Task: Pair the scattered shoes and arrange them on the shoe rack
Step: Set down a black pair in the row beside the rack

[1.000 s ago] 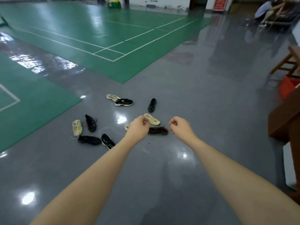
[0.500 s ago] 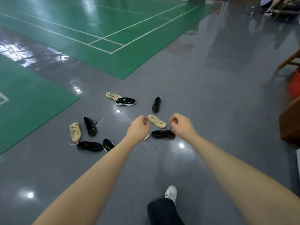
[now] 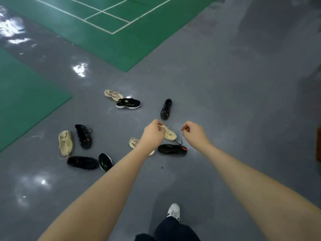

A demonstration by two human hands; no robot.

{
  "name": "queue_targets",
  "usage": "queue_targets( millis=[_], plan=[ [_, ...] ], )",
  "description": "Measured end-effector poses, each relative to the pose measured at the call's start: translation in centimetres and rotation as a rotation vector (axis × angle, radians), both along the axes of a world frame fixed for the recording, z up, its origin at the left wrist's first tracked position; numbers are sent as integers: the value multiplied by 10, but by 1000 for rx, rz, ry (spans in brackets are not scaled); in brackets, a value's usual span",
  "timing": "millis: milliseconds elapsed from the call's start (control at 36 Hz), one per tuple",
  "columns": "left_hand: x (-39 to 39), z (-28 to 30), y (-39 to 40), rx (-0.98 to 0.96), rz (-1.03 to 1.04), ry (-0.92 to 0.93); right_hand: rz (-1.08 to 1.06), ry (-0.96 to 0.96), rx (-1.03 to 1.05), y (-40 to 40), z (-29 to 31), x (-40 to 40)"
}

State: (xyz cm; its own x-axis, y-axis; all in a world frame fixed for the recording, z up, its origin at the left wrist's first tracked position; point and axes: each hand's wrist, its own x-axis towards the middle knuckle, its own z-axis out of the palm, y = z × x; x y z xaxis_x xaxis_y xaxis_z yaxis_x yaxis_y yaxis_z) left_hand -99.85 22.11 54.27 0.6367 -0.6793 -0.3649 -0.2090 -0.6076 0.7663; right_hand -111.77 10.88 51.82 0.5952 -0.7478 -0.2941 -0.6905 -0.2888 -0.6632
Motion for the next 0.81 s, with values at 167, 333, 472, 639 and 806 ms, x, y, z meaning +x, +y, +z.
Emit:
queue_targets(
  millis=[167,333,472,639,806],
  plan=[
    [25,-33,-41,43,24,73,-5,43,21,-50,-30,30],
    [71,-70,-90,121,-20,89,-25,84,24,-97,-70,67],
    [113,-109,-129,165,-66,99,-87,90,59,-135,-110,102],
    [139,-160,-165,262,-124,118,-135,125,106,-166,-164,125],
    [149,-228,-197,328,-211,131,-55,232,70,-193,-238,123]
  ],
)
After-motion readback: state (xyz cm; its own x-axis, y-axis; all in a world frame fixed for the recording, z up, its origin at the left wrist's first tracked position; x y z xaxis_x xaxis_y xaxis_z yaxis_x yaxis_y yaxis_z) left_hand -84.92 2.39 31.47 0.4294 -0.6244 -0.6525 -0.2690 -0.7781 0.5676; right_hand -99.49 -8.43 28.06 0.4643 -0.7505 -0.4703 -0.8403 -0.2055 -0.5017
